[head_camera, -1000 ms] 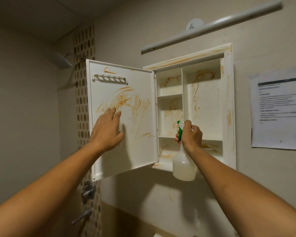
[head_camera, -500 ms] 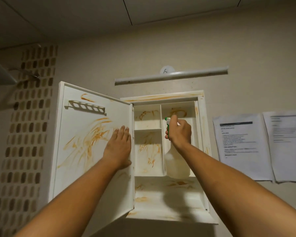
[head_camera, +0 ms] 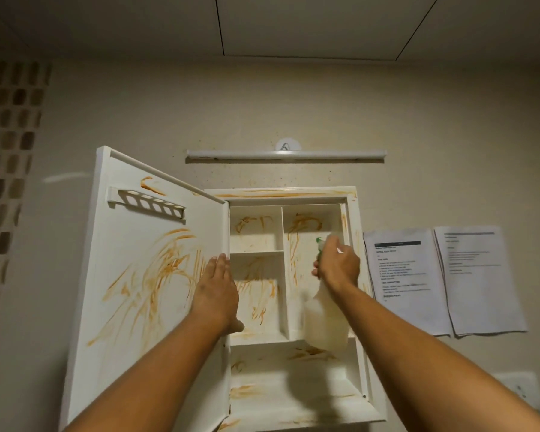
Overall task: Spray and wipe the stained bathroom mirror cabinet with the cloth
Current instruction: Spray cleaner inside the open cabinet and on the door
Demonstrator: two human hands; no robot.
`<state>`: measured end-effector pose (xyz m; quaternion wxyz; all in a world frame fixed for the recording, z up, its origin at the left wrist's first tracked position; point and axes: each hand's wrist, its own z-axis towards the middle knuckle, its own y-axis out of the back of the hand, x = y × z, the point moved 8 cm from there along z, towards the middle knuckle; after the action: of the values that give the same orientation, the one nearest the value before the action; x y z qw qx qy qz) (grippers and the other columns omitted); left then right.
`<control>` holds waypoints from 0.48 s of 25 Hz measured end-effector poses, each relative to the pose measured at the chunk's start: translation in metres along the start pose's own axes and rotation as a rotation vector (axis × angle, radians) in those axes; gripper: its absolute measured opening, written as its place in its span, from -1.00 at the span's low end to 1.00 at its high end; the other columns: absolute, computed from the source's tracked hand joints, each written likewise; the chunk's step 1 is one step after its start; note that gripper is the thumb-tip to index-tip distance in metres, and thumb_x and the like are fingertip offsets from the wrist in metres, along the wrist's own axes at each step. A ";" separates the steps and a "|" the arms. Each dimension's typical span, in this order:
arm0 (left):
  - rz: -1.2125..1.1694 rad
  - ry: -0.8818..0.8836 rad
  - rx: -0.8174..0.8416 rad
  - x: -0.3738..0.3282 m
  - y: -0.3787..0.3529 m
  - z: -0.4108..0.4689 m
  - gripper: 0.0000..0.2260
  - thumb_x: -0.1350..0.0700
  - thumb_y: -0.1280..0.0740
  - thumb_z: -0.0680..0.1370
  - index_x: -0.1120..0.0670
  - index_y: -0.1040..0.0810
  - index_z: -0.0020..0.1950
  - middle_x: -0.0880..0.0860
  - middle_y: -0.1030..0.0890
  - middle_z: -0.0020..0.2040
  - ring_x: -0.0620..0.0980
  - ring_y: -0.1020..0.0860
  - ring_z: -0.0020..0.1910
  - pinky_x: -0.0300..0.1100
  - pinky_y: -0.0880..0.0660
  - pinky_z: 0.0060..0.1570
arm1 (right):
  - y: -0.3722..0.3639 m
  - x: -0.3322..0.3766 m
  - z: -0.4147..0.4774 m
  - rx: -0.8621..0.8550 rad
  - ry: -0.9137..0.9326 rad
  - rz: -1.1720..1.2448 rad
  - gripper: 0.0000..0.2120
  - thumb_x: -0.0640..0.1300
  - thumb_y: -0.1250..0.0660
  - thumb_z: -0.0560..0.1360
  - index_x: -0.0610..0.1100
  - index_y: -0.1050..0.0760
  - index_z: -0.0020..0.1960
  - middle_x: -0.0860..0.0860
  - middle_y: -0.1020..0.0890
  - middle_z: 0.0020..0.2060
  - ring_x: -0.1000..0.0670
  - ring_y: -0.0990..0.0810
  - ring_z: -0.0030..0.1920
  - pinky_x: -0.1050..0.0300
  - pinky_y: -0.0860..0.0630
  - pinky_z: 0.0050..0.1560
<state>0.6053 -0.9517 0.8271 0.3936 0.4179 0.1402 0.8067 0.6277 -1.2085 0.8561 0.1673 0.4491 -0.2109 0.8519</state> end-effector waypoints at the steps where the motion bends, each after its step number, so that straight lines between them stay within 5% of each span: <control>1: -0.011 -0.004 -0.004 0.001 -0.001 0.000 0.06 -0.49 -0.18 0.51 0.29 0.04 0.65 0.34 0.15 0.64 0.34 0.19 0.64 0.23 0.19 0.60 | 0.014 -0.005 0.006 -0.045 -0.026 0.002 -0.49 0.17 -0.10 0.62 -0.18 -0.64 0.16 -0.10 -0.72 -0.22 -0.06 -0.73 -0.27 -0.13 -0.72 -0.09; 5: -0.035 -0.018 -0.021 0.004 -0.003 -0.002 0.05 -0.48 -0.17 0.52 0.29 0.05 0.65 0.33 0.14 0.65 0.33 0.19 0.64 0.22 0.18 0.60 | 0.043 -0.014 0.007 -0.149 -0.037 -0.132 -0.39 0.24 0.00 0.54 -0.18 -0.64 -0.13 -0.12 -0.69 -0.33 -0.14 -0.71 -0.30 -0.17 -0.71 -0.10; 12: -0.050 -0.045 -0.007 0.000 -0.005 -0.011 0.02 -0.48 -0.18 0.52 0.28 -0.06 0.65 0.33 0.10 0.65 0.32 0.16 0.64 0.22 0.18 0.60 | 0.018 -0.042 -0.030 -0.004 -0.026 0.036 -0.53 0.17 -0.14 0.52 -0.18 -0.63 -0.13 -0.15 -0.71 -0.35 -0.07 -0.67 -0.39 -0.10 -0.67 -0.26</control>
<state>0.5992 -0.9475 0.8170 0.4183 0.4308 0.1389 0.7875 0.6206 -1.2127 0.8021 0.1501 0.4559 -0.2226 0.8486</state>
